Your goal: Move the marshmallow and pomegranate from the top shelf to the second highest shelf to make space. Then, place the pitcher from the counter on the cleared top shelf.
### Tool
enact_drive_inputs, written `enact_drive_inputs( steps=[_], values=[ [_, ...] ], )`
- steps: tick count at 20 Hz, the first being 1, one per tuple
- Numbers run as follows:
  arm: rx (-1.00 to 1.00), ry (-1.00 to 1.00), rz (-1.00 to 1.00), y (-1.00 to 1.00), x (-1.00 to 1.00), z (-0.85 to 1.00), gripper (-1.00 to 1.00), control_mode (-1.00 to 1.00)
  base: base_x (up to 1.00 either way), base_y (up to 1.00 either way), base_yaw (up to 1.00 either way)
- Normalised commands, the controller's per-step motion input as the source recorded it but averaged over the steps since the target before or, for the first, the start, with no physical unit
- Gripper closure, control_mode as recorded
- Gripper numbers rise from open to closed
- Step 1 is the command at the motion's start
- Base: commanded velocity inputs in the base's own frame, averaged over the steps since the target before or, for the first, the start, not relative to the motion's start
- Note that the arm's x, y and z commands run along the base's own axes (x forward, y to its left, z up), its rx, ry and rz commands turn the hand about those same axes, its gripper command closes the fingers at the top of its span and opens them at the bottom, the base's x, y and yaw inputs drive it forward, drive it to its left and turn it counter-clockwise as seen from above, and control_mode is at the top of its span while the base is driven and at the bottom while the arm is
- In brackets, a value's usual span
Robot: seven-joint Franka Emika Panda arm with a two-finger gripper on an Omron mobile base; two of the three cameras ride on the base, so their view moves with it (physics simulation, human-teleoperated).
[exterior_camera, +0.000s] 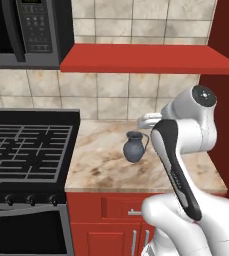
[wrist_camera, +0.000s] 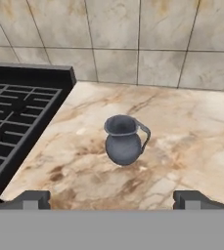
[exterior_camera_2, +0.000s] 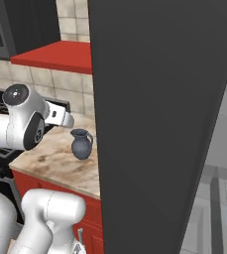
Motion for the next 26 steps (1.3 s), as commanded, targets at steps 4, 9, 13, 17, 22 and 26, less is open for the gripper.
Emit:
enact_drive_inputs(
  steps=[4, 9, 13, 17, 22, 26],
  values=[
    [0.00, 0.00, 0.27, 0.00, 0.48, -0.19, -1.00, -1.00, 0.00, 0.00, 0.00],
    [-0.04, 0.00, 0.36, 0.00, 0.23, -0.11, -1.00, -1.00, 0.00, 0.00, 0.00],
    [-0.11, 0.00, 0.37, -0.08, 0.03, -0.16, -1.00, -1.00, 0.00, 0.00, 0.00],
    [-0.21, 0.13, 0.33, -0.01, 0.12, -0.39, -1.00, -1.00, 0.00, 0.00, 0.00],
    [-0.25, 0.21, 0.31, 0.00, 0.14, -0.51, -1.00, -1.00, 0.00, 0.00, 0.00],
    [-0.19, 0.11, 0.21, -0.06, 0.26, -0.39, -1.00, -1.00, 0.00, 0.00, 0.00]
  ],
)
